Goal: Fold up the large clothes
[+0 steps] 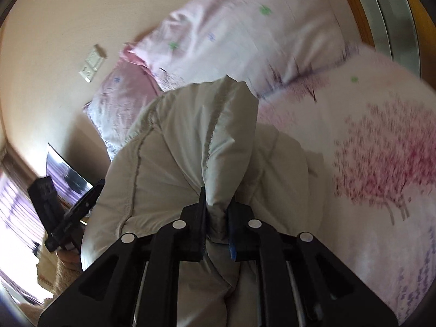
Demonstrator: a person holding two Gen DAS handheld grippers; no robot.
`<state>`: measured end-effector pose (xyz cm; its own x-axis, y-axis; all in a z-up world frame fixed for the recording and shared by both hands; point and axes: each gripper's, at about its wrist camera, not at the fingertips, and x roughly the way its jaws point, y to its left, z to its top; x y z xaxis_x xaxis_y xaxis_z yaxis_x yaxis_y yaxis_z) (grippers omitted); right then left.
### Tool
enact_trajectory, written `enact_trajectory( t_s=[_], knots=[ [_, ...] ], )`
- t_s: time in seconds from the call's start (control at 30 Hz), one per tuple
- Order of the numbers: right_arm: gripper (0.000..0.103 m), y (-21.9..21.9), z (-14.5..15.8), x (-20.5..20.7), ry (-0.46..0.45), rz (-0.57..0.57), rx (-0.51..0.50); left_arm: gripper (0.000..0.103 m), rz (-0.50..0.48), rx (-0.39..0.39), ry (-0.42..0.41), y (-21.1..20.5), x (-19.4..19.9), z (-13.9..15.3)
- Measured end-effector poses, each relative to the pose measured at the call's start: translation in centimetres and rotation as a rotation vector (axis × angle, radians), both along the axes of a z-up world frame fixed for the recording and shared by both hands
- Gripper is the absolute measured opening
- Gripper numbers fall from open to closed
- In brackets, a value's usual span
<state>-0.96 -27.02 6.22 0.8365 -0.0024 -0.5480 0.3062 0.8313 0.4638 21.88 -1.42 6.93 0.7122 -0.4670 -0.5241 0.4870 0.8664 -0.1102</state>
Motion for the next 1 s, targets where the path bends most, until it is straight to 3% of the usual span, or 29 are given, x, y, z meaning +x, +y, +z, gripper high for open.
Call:
enact_trajectory(
  t_s=[0.3, 1.0],
  knots=[
    [0.012, -1.7, -2.0, 1.8, 0.08, 0.02, 0.064, 0.086, -0.014, 0.034, 0.05, -1.4, 0.2, -1.1],
    [0.013, -3.6, -4.7, 2.3, 0.079, 0.037, 0.157, 0.087, -0.007, 0.072, 0.074, -2.7, 0.6, -3.0]
  ],
)
